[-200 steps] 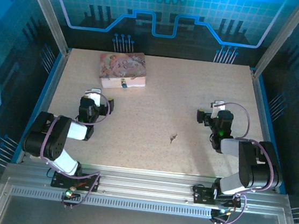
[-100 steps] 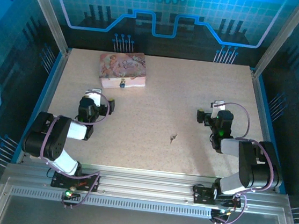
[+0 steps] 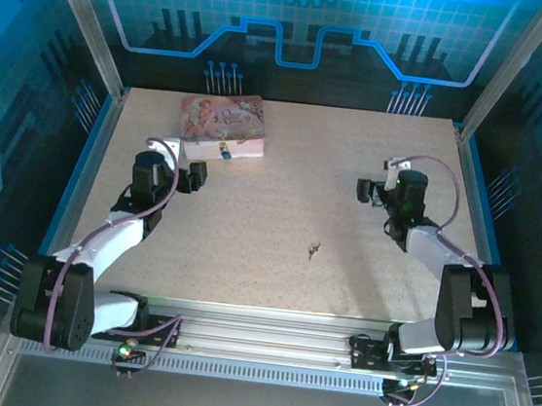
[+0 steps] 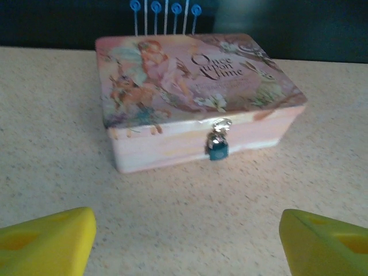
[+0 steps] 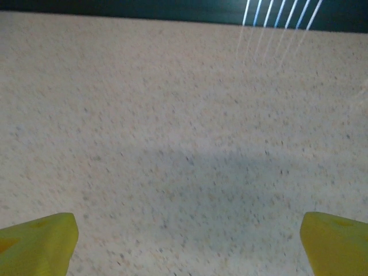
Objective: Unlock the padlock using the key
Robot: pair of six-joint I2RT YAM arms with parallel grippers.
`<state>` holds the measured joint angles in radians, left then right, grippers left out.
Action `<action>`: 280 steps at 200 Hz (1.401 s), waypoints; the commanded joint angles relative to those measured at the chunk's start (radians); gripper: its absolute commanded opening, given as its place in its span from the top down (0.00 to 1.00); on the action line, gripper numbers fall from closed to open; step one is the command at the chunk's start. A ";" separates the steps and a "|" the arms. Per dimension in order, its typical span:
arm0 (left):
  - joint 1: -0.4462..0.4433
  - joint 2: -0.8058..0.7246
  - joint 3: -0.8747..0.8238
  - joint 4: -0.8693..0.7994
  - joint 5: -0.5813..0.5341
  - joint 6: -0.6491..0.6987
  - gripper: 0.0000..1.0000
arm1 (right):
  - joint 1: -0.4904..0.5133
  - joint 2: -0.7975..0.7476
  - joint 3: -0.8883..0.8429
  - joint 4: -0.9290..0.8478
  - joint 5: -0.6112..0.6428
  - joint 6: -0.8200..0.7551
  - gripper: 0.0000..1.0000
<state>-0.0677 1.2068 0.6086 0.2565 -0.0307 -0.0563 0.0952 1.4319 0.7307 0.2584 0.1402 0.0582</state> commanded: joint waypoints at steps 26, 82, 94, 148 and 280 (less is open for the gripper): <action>-0.240 -0.010 0.124 -0.355 0.058 -0.083 0.25 | 0.191 -0.042 0.143 -0.379 0.102 0.039 0.01; -0.637 0.227 0.312 -0.444 -0.029 -0.104 0.34 | 0.276 -0.049 0.225 -0.565 0.046 0.216 0.05; -0.696 0.277 0.344 -0.439 -0.046 -0.112 0.34 | 0.277 -0.059 0.220 -0.602 0.007 0.242 0.05; -0.813 0.508 0.500 -0.432 0.030 -0.130 0.45 | 0.276 -0.197 0.108 -0.748 -0.085 0.342 0.05; -0.874 0.820 0.803 -0.639 -0.010 -0.042 0.65 | 0.105 -0.604 -0.181 -0.908 -0.201 0.484 0.06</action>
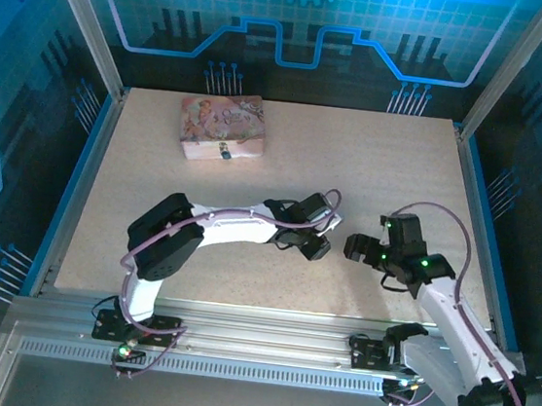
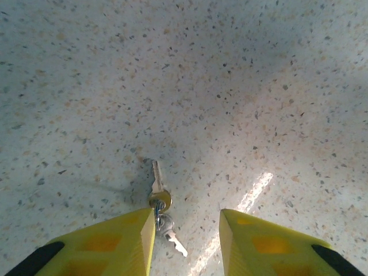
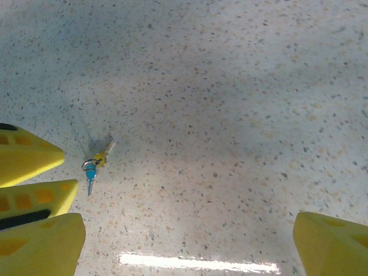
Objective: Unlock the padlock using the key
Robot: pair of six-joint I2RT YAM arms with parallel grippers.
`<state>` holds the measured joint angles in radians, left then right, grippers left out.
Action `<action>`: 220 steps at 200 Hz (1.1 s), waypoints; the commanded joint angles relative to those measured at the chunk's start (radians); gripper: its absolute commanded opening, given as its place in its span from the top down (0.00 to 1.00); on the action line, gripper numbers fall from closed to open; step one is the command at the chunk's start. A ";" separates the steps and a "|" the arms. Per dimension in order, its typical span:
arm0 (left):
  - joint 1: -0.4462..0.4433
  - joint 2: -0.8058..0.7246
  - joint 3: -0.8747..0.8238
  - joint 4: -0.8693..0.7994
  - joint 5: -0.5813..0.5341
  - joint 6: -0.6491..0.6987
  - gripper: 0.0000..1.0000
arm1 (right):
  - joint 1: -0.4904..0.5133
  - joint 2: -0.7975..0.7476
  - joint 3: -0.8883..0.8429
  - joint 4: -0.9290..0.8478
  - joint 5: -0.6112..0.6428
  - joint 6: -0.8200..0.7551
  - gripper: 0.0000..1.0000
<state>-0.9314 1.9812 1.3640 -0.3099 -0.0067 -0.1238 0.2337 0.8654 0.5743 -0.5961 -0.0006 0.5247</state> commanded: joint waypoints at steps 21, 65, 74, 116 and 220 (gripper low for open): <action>-0.011 0.064 0.057 -0.082 -0.056 0.026 0.64 | -0.047 -0.045 -0.031 -0.060 -0.075 0.011 0.06; -0.011 0.095 0.086 -0.113 -0.093 0.031 0.64 | -0.051 -0.030 -0.041 -0.041 -0.103 0.017 0.06; -0.011 0.102 0.089 -0.113 -0.093 0.032 0.65 | -0.051 -0.027 -0.042 -0.039 -0.105 0.017 0.06; -0.011 0.122 0.094 -0.113 -0.086 0.028 0.69 | -0.052 -0.022 -0.040 -0.041 -0.105 0.015 0.06; -0.010 0.131 0.076 -0.098 -0.084 0.029 0.71 | -0.057 -0.003 -0.040 -0.020 -0.121 0.024 0.06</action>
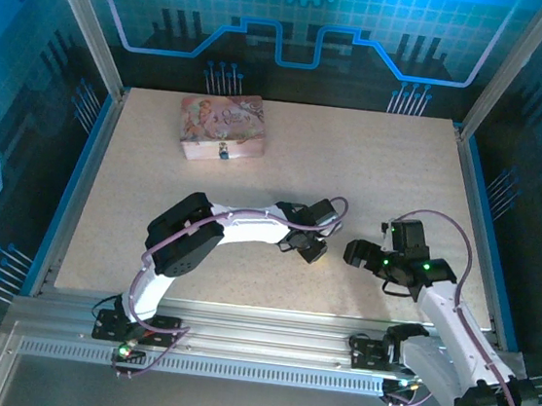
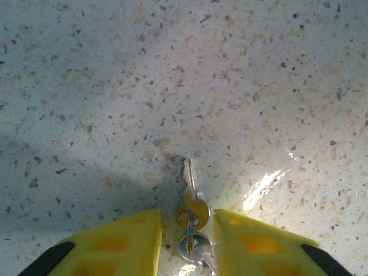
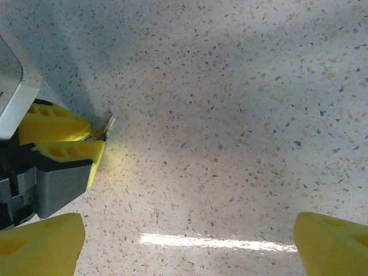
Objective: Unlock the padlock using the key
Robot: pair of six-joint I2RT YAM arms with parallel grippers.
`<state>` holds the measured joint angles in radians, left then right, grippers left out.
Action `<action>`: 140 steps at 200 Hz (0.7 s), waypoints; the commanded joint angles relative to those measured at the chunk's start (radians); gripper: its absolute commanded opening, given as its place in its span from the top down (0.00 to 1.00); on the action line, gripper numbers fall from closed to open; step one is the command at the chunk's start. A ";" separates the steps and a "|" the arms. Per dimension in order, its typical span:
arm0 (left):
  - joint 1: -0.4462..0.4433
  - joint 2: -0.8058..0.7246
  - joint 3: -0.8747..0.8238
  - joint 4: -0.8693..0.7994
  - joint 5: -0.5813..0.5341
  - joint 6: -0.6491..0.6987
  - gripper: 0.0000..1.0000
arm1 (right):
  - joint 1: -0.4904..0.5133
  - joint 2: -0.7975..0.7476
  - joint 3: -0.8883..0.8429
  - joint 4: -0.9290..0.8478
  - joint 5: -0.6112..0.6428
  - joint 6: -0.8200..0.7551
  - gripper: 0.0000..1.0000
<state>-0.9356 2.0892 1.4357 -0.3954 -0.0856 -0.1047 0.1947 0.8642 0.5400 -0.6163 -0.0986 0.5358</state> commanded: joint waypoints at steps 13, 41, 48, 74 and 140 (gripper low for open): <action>-0.006 0.024 -0.001 -0.006 -0.005 0.012 0.71 | -0.018 -0.002 -0.008 0.002 -0.022 0.015 0.06; -0.007 0.024 -0.015 0.012 -0.003 0.018 0.73 | -0.018 0.002 -0.011 0.010 -0.030 0.016 0.06; -0.006 0.025 -0.017 0.016 -0.002 0.019 0.74 | -0.018 0.005 -0.011 0.013 -0.033 0.016 0.06; -0.004 0.027 -0.029 0.037 0.010 0.024 0.75 | -0.021 0.021 -0.011 0.022 -0.046 0.018 0.06; 0.001 0.013 -0.053 0.059 0.030 0.031 0.86 | -0.042 0.067 -0.023 0.063 -0.105 0.021 0.06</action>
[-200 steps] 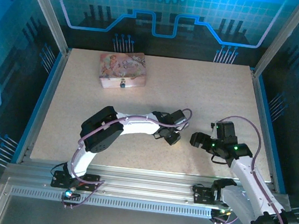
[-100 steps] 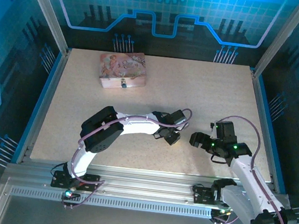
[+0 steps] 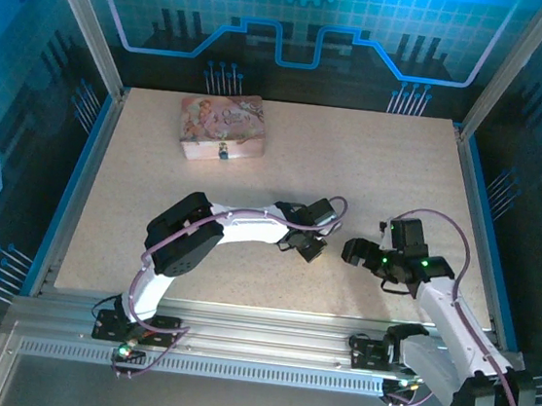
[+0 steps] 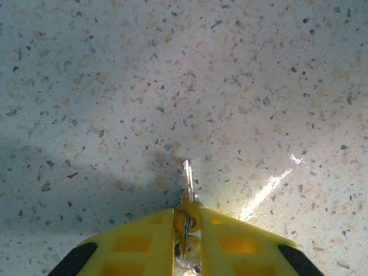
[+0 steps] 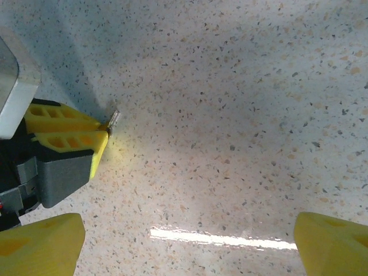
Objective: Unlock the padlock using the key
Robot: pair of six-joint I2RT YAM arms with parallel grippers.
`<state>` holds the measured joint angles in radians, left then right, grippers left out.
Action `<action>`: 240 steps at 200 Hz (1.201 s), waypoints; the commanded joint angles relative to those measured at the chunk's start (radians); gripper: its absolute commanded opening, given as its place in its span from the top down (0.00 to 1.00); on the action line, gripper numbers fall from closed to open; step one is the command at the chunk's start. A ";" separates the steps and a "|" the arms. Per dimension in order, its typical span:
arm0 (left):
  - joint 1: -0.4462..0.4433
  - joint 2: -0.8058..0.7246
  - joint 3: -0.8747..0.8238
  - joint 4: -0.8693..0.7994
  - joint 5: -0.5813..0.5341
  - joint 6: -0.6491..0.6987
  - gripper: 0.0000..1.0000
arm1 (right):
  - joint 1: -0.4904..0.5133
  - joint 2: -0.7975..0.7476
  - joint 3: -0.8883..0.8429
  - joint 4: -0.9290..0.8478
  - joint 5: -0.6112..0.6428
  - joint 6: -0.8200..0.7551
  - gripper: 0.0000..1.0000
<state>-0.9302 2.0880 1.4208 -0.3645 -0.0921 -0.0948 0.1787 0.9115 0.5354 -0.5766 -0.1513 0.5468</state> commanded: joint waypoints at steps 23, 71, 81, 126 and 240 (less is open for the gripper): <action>-0.004 0.000 -0.064 0.049 0.040 0.023 0.89 | -0.046 0.046 -0.033 0.058 -0.101 0.016 0.06; 0.008 -0.018 -0.120 0.101 0.048 0.011 0.93 | -0.101 0.091 -0.069 0.131 -0.201 0.034 0.06; 0.010 -0.024 -0.131 0.116 0.052 0.008 0.94 | -0.111 0.097 -0.075 0.143 -0.217 0.039 0.06; 0.013 -0.037 -0.166 0.178 0.084 0.001 1.00 | -0.156 0.125 -0.095 0.192 -0.286 0.052 0.08; 0.044 -0.109 -0.276 0.314 0.163 -0.032 1.00 | -0.175 0.194 -0.114 0.280 -0.376 0.098 0.13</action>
<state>-0.8944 2.0006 1.1862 -0.0303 0.0299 -0.1066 0.0185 1.1000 0.4374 -0.3233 -0.4870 0.6224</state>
